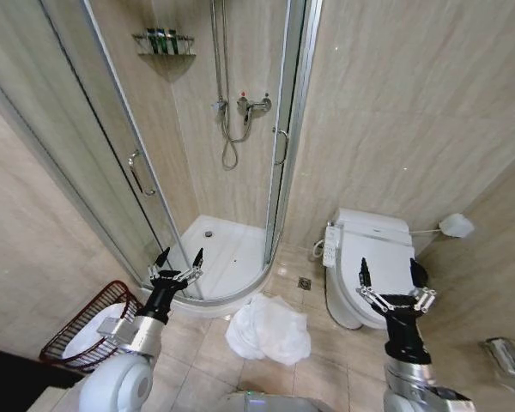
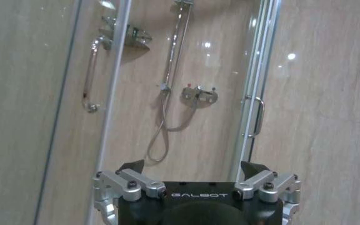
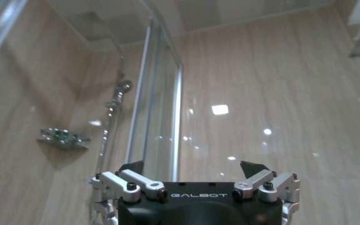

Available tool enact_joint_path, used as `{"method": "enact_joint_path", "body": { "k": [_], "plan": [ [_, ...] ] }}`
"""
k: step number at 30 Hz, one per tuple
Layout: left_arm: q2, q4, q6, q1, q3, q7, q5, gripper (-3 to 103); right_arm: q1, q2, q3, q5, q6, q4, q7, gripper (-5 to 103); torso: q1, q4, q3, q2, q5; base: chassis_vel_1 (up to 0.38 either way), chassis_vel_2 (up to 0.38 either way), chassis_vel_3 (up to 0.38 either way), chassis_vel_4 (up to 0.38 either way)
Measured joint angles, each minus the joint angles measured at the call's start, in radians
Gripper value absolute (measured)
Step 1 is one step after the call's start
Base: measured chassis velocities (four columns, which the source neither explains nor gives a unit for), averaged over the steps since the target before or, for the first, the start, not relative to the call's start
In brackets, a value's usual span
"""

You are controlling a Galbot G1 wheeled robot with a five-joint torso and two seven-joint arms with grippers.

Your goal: Discard the used towel into the hamper.

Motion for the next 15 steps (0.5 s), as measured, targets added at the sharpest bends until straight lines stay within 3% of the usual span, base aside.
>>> {"method": "enact_joint_path", "body": {
  "k": [6, 11, 15],
  "plan": [
    [0.0, 0.0, 0.0, 0.0, 0.0, 0.0, 0.0, 100, -0.018, 0.0, 0.016, 0.015, 0.0, -0.008, 0.02, 100, -0.013, -0.0001, -0.016, -0.028, -0.0003, 0.028, 0.02, -0.027, -0.01],
    [0.0, 0.0, 0.0, 0.0, 0.0, 0.0, 0.0, 100, -0.022, -0.005, 0.029, -0.008, -0.018, -0.059, 0.081, 100, -0.026, -0.0001, -0.031, -0.058, 0.0003, 0.0, 0.0, 0.0, 0.0],
    [0.0, 0.0, 0.0, 0.0, 0.0, 0.0, 0.0, 100, -0.027, -0.026, 0.024, -0.008, -0.076, -0.089, 0.151, 100, -0.037, -0.0001, -0.044, -0.081, -0.0005, 0.0, 0.0, 0.0, 0.0]
  ]
}}
